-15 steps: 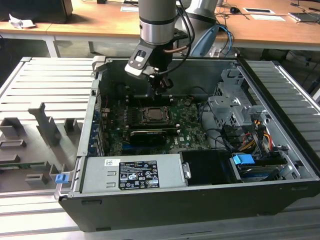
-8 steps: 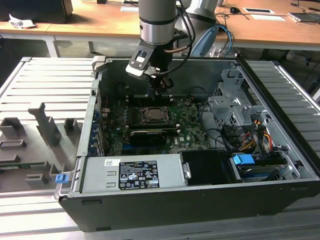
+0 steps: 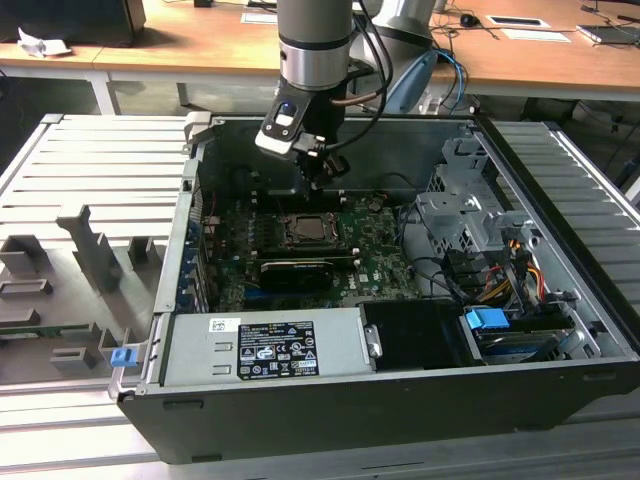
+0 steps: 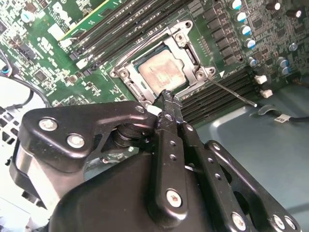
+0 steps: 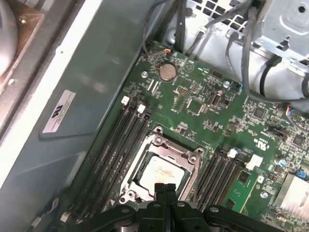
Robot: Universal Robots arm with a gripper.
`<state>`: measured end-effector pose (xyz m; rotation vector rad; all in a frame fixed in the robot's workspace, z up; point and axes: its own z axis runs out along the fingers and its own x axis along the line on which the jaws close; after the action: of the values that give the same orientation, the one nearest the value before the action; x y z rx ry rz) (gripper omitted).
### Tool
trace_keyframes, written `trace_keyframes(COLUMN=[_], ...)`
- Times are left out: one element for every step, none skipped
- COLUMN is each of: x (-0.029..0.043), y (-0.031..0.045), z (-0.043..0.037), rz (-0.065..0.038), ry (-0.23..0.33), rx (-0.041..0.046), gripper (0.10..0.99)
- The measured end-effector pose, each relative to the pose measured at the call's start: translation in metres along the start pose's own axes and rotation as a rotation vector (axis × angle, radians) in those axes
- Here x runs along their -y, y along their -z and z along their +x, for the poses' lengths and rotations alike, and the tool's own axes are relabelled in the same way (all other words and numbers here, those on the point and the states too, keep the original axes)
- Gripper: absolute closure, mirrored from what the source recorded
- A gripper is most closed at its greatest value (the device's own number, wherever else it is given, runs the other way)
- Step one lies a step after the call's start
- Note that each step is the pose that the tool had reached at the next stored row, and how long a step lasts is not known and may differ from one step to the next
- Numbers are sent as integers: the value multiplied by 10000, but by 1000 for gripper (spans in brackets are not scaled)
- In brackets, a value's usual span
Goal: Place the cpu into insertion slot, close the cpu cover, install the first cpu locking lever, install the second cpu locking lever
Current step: 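Install the first cpu locking lever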
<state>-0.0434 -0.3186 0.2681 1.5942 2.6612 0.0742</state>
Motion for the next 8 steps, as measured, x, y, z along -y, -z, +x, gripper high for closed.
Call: trace_keyframes(x=[0, 0, 0, 0, 0, 0, 0, 0], y=[0, 0, 0, 0, 0, 0, 0, 0], z=[0, -1, -1, 0, 0, 0, 0, 0], rz=[3, 13, 19, 20, 19, 19, 18, 17], ry=[90, 184, 222, 273, 388, 459, 557, 697], rx=[1, 14, 24, 26, 20, 15, 10, 1], gripper=[980, 980, 980, 980, 980, 980, 980, 980])
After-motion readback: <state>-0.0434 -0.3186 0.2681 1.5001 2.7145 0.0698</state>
